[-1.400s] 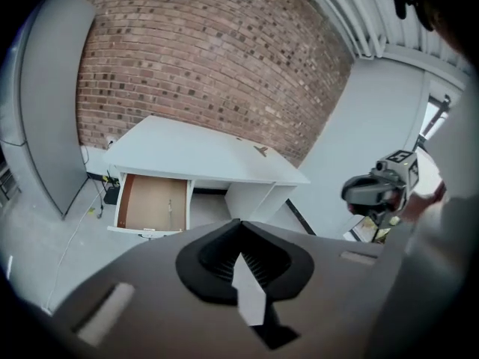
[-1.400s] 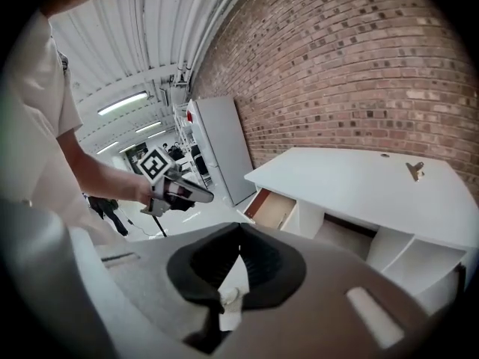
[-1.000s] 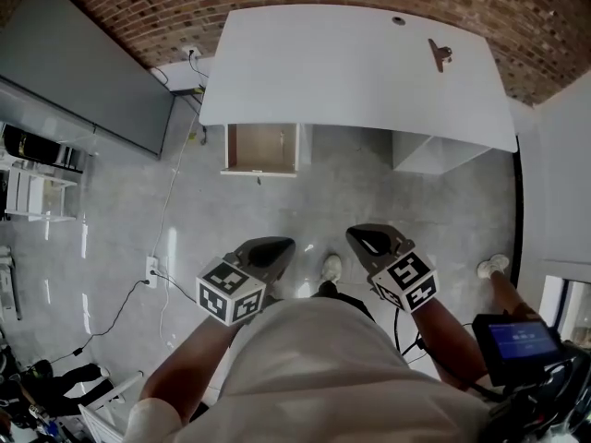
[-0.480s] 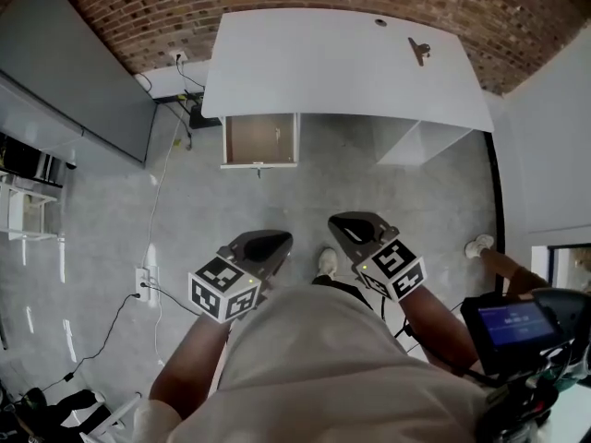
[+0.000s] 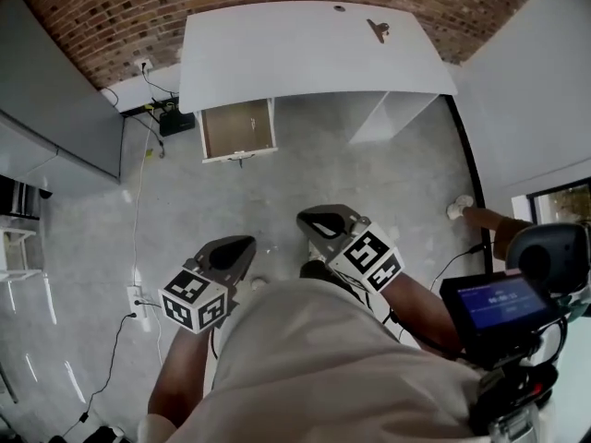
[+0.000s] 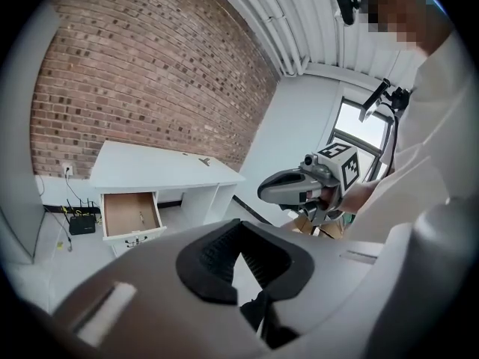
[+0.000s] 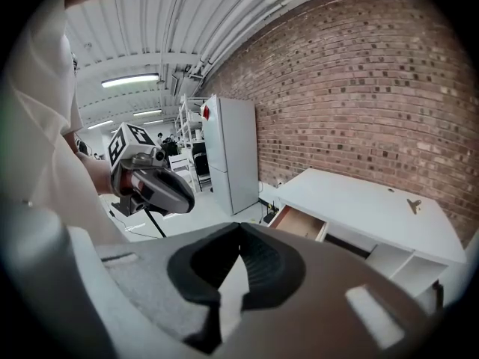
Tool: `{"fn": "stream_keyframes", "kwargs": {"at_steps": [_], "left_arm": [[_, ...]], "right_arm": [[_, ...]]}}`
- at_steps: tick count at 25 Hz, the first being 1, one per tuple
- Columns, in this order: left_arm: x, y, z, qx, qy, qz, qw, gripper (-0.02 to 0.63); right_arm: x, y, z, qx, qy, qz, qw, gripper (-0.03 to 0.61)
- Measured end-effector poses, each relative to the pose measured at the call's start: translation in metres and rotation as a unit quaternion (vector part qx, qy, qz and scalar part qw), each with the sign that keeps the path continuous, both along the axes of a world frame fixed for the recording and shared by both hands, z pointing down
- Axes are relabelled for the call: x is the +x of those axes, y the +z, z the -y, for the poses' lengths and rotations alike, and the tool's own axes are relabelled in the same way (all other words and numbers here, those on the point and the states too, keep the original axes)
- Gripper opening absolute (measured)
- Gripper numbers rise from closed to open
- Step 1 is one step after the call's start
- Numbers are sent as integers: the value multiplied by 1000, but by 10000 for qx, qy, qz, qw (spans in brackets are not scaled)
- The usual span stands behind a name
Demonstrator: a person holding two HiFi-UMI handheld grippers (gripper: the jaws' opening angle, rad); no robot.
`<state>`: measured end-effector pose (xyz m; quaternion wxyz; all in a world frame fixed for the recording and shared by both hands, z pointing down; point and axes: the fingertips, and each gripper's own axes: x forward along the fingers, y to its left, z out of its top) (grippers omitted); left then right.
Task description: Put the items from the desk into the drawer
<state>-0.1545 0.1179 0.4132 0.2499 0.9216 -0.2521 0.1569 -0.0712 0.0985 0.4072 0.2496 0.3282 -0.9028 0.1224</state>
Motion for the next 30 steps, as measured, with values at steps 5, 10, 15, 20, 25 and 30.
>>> {"fn": "stream_keyframes", "kwargs": {"at_steps": [5,10,15,20,25,30], "left_arm": [[-32,24,-25,24,-53,-107,9999,8],[-54,31,-39,-9,12,-125,9999,8],[-81,24,-42,-39,-32,-157,9999,8],[-86,16,-42,-94,-11,-162,9998,8],[-94,18,-44,-79,-114,-94,9999,8],[-102,18,-49,-68,-255,-59,9996,8]], "right_arm": [[-42,16,-27,87,-115,-42,9999,3],[-72,21,-42,135,-225,-187,9995,2],[-104,15,-47,77,-350,-252,9990,2],[-114,2,-41,142,-433,-398,9982,2],[-117,2,-43,116,-502,-467,9976,2],[-124,1,-44,149,-638,-474,9967,2]]}}
